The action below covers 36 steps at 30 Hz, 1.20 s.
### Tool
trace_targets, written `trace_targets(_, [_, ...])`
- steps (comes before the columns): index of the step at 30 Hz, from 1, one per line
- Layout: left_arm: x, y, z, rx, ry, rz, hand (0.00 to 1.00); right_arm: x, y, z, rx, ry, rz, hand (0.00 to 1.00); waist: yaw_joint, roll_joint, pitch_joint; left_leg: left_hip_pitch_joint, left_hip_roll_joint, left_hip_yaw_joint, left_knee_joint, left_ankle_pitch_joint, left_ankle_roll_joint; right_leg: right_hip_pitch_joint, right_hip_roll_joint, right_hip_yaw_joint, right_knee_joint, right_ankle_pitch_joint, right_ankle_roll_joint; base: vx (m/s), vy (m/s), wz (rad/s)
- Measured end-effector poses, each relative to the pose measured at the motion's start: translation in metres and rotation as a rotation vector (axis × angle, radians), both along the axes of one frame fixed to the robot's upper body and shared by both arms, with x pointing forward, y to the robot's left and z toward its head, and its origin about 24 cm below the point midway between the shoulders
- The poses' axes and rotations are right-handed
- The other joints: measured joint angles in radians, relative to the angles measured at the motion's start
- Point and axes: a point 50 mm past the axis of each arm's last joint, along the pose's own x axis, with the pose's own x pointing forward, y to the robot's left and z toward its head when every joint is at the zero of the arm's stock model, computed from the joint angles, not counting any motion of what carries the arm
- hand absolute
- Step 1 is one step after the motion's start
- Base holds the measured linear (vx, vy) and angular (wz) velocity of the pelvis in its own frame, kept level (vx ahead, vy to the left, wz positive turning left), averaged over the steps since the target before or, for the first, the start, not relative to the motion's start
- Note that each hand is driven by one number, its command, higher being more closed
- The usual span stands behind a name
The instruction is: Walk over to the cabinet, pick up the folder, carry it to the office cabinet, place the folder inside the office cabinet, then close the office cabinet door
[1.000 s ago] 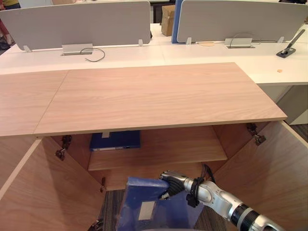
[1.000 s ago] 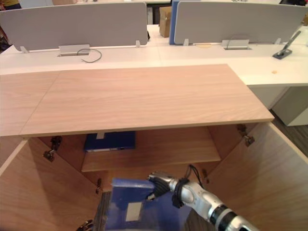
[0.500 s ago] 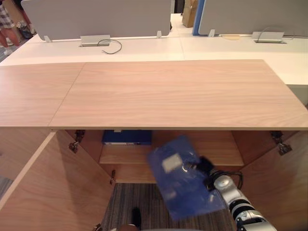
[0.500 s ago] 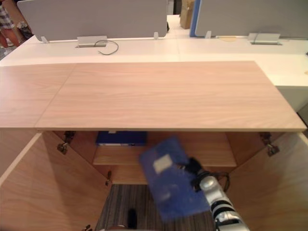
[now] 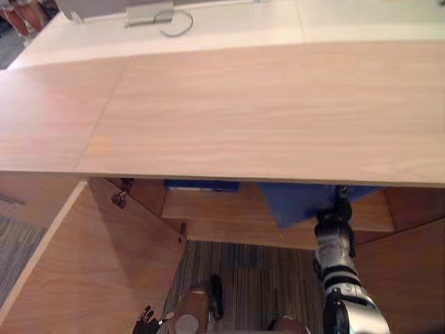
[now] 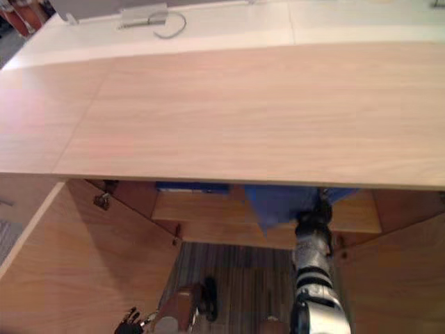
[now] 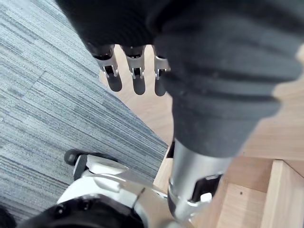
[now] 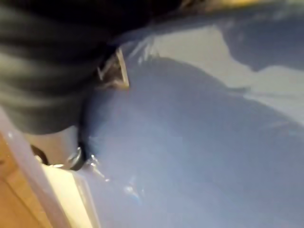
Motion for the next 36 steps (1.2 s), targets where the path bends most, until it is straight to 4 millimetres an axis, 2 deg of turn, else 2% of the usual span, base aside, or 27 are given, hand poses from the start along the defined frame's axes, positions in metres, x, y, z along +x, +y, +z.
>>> trace_targets(1, [0.001,0.0,0.001,0.002,-0.006,0.002,0.0,0.006,0.0,0.01,0.026,-0.046,-0.013,1.0,0.001,0.0,0.007,-0.024,0.003,0.008,0.03,-0.017,0.003,-0.026,-0.012,0.007,0.034,-0.022,-0.001,-0.15,0.043,-0.25])
trace_targets(2, [0.005,0.0,0.003,0.003,-0.025,0.008,0.0,0.019,0.001,0.036,0.094,-0.165,-0.046,1.0,0.002,0.003,0.029,-0.083,0.013,0.027,0.108,-0.053,0.012,-0.084,-0.036,0.016,0.113,-0.071,-0.002,-0.16,0.02,-0.21])
trace_targets(4, [0.009,-0.001,0.005,0.002,-0.048,0.012,0.0,0.028,-0.002,0.061,0.188,-0.291,-0.089,1.0,0.008,0.007,0.048,-0.149,0.024,0.043,0.191,-0.086,0.024,-0.158,-0.063,0.034,0.203,-0.116,-0.003,-0.16,0.031,-0.2])
trace_targets(6, [0.013,-0.002,0.007,0.002,-0.065,0.002,0.0,0.034,-0.006,0.081,0.263,-0.388,-0.129,1.0,0.013,0.013,0.062,-0.205,0.03,0.047,0.249,-0.104,0.032,-0.219,-0.079,0.05,0.269,-0.141,-0.001,-0.15,0.046,-0.09])
trace_targets(10, [0.026,-0.004,0.014,0.001,-0.128,-0.041,0.0,0.041,-0.028,0.127,0.383,-0.55,-0.227,1.0,0.028,0.016,0.089,-0.357,0.039,0.048,0.374,-0.129,0.048,-0.376,-0.118,0.081,0.421,-0.203,0.0,-0.14,0.056,0.04])
trace_targets(17, [0.033,-0.006,0.022,-0.002,-0.173,-0.089,0.0,0.038,-0.072,0.21,0.354,-0.705,-0.286,1.0,0.054,0.029,0.117,-0.524,0.032,0.048,0.446,-0.104,0.07,-0.559,-0.155,0.11,0.553,-0.222,-0.012,-0.1,0.061,0.1])
trace_targets(21, [0.034,-0.007,0.024,0.006,-0.178,-0.132,0.0,0.043,-0.078,0.243,0.311,-0.703,-0.249,1.0,0.058,0.029,0.119,-0.587,0.029,0.047,0.465,-0.086,0.074,-0.633,-0.164,0.126,0.599,-0.225,-0.018,-0.03,0.024,0.07])
trace_targets(24, [0.034,-0.006,0.024,0.009,-0.176,-0.15,0.0,0.048,-0.075,0.259,0.228,-0.664,-0.191,1.0,0.06,0.03,0.122,-0.623,0.033,0.045,0.474,-0.077,0.07,-0.674,-0.164,0.135,0.622,-0.227,-0.023,-0.01,-0.001,0.01])
trace_targets(27, [0.038,-0.007,0.027,0.016,-0.189,-0.181,0.0,0.056,-0.069,0.265,0.143,-0.591,-0.142,1.0,0.064,0.031,0.138,-0.641,0.035,0.045,0.475,-0.066,0.061,-0.7,-0.163,0.141,0.637,-0.228,-0.025,-0.01,-0.012,0.0])
trace_targets(32, [0.043,-0.007,0.031,0.02,-0.207,-0.206,0.0,0.07,-0.058,0.255,0.0,-0.402,-0.061,1.0,0.074,0.031,0.145,-0.693,0.038,0.041,0.474,-0.042,0.066,-0.756,-0.162,0.14,0.655,-0.228,-0.031,-0.01,-0.041,0.04])
trace_targets(35, [0.048,-0.008,0.036,0.022,-0.236,-0.209,0.0,0.073,-0.056,0.251,-0.004,-0.363,-0.044,1.0,0.081,0.033,0.164,-0.695,0.037,0.041,0.472,-0.035,0.071,-0.758,-0.162,0.14,0.655,-0.228,-0.032,0.02,-0.053,0.03])
trace_targets(36, [0.049,-0.008,0.036,0.022,-0.24,-0.21,0.0,0.073,-0.056,0.251,-0.002,-0.364,-0.043,0.0,0.082,0.034,0.165,-0.697,0.037,0.04,0.472,-0.035,0.071,-0.759,-0.162,0.14,0.655,-0.228,-0.032,0.03,-0.052,0.04])
